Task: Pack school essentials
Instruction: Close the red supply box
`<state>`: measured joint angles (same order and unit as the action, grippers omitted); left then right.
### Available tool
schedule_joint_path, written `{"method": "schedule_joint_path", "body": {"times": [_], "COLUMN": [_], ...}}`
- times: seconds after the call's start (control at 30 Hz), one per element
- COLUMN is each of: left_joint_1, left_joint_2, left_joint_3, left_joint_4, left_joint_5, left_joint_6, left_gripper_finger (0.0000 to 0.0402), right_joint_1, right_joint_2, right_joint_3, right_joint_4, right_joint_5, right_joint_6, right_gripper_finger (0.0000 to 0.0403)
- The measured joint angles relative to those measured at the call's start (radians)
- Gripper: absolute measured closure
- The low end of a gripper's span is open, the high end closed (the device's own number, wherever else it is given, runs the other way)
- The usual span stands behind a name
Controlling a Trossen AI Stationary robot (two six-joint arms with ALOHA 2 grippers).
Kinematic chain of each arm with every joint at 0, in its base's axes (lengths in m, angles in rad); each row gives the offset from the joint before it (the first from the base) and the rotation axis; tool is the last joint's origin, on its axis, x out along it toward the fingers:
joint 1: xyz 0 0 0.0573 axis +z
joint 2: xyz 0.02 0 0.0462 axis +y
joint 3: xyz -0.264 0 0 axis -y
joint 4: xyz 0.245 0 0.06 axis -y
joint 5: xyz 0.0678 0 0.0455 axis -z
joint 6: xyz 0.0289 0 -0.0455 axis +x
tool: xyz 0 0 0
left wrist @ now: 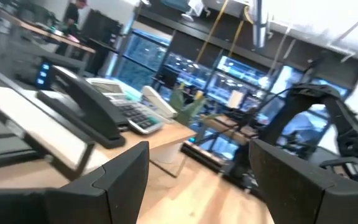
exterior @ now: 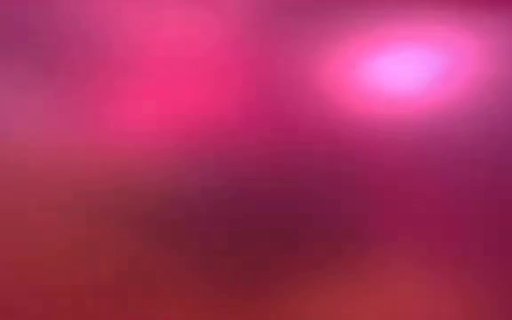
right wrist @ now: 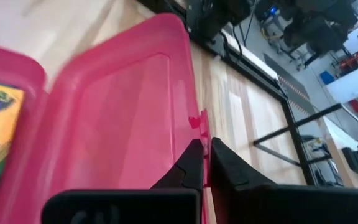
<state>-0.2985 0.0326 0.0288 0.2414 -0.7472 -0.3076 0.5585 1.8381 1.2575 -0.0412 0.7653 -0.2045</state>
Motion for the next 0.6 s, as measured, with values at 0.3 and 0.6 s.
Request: {"method": "schedule_joint_path", "body": {"times": [0.3,0.6], "left_joint_1": [0.0,0.0], "left_joint_2": [0.0,0.0], "left_joint_3": [0.0,0.0], "left_joint_4": [0.012,0.022], "left_joint_5": [0.036,0.035], "left_joint_6": [-0.054,-0.07], "left_gripper_finger": [0.0139,0.0139], "right_joint_1": [0.087,0.16], "right_joint_2": [-0.001,-0.002], "right_joint_3": [0.002,0.002], "right_joint_4": [0.046,0.158], "right_joint_5": [0.015,-0.074], "right_joint_6": [0.123,0.218], "right_gripper_finger": [0.0382,0.0374]}}
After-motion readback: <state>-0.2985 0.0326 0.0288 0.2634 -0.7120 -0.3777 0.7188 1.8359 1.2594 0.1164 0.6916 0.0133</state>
